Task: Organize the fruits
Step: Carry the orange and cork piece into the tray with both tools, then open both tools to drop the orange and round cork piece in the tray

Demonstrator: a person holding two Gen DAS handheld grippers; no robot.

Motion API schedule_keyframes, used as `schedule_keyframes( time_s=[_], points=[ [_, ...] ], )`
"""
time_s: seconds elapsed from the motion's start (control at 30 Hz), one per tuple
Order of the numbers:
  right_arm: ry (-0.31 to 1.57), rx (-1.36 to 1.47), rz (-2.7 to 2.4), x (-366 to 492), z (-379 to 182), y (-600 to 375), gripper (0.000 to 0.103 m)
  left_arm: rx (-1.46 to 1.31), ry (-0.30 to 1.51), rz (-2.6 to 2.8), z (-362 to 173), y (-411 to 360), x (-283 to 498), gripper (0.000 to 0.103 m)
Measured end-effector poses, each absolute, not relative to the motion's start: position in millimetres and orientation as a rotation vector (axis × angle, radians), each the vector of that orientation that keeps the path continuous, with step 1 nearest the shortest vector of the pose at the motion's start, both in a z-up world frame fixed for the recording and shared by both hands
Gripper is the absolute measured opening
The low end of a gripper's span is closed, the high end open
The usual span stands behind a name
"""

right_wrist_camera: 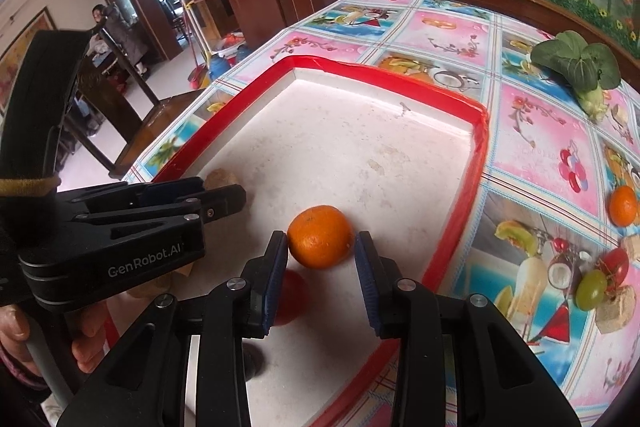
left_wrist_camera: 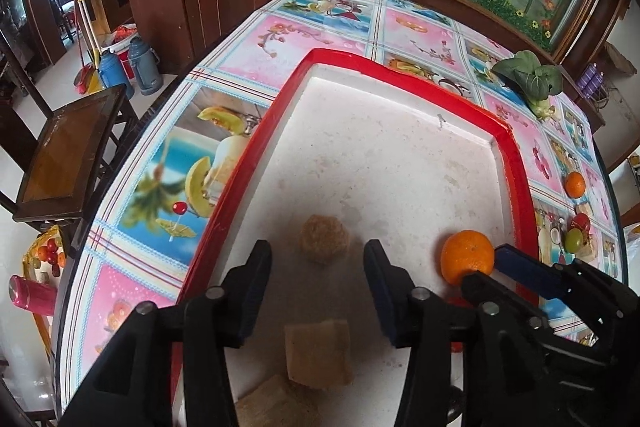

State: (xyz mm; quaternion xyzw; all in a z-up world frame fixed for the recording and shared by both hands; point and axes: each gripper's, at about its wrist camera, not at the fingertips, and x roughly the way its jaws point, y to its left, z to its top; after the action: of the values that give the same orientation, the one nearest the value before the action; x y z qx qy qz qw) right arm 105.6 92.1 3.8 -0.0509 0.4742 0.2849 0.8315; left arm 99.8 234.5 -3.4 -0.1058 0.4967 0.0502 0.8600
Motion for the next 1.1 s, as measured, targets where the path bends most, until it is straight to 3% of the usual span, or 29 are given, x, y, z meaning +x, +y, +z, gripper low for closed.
schedule_keyframes(
  time_s=[0.13,0.47,1.1],
  points=[
    [1.006,-0.092,0.6,101,9,85,0.034,-0.233,1.041,0.122,-1,234,92,0.059],
    [0.993,-0.077,0.607,67,29,54,0.038,-0.189,0.993,0.14,19,201,57,0.062],
    [1.032,-0.066,0.503,-8,34,-68,0.046,-0.164,1.024,-0.058,28,60,-1,0.072]
  ],
)
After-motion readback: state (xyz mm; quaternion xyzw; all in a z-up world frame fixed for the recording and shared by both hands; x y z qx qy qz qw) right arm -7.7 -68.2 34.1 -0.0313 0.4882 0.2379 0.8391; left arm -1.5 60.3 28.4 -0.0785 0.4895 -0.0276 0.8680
